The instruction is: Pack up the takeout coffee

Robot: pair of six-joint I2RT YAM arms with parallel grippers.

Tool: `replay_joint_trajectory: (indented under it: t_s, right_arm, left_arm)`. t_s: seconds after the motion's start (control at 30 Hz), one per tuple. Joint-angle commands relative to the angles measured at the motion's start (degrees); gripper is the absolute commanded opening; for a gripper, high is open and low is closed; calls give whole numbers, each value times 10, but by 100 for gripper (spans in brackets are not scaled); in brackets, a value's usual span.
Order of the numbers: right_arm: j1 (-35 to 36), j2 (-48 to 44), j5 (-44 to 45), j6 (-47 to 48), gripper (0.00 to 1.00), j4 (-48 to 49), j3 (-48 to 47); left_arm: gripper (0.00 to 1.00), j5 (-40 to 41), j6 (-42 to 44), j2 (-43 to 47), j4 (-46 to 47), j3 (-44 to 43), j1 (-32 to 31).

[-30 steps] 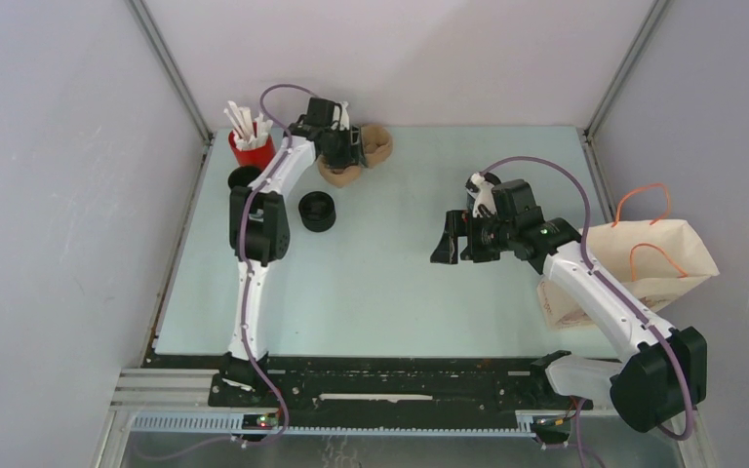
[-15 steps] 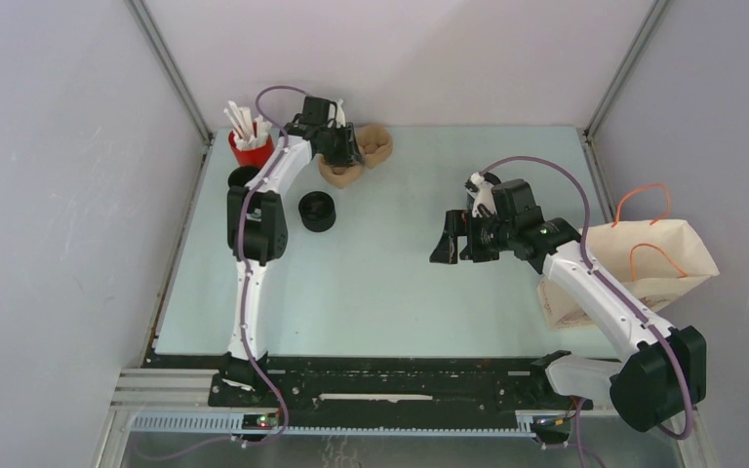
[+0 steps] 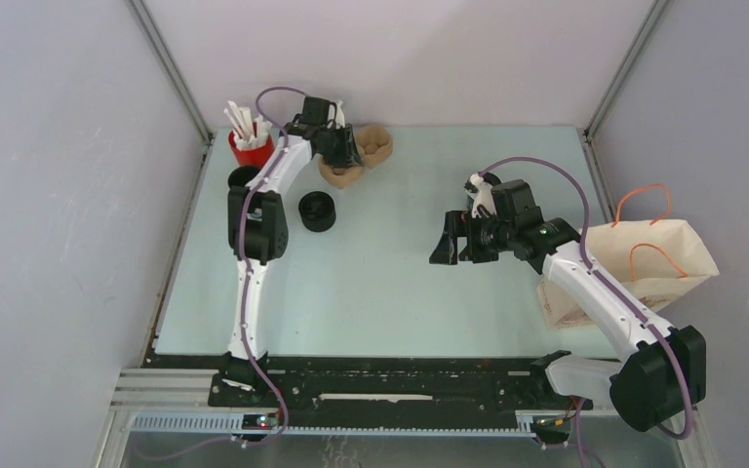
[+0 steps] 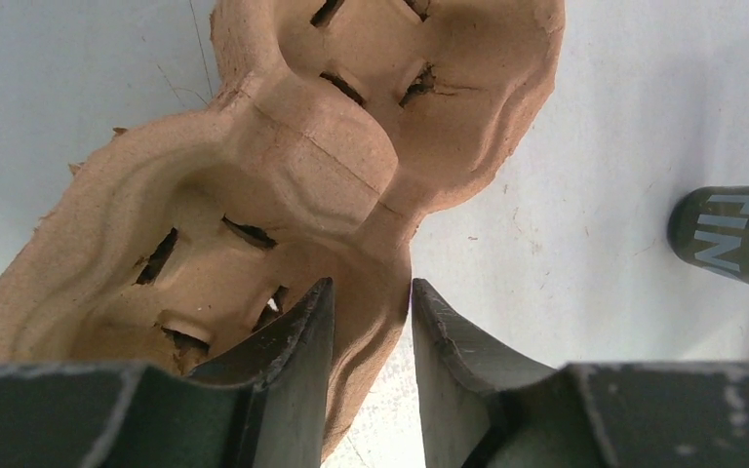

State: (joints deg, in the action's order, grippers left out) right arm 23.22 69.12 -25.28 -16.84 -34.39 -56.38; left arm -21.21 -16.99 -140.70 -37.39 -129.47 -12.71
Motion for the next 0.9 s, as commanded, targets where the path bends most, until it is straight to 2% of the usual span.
replay_joint_trajectory:
  t_s: [0.0,0.17,0.43,0.57,0.73,0.87]
  right_arm:
    - [-2,0,-9,9,96,17,1]
    - [-2,-1,-10,10,96,17,0]
    - [-2,-1,-13,9,96,18,0]
    - [-2,0,-14,8,96,19,0]
    - [-2,-1,-14,8,96,20,0]
    - [-2,0,-14,9,95,20,0]
  left_arm:
    - [40,-10,4,-9,-11,-43,2]
    - [28,-7,4,-11,-13,-49,2]
    - [24,-11,14,18,-7,-56,2]
    - [12,-1,30,35,-7,-58,2]
    - [2,59,80,59,-28,-66,-14]
    - [0,149,138,88,-37,-63,-45]
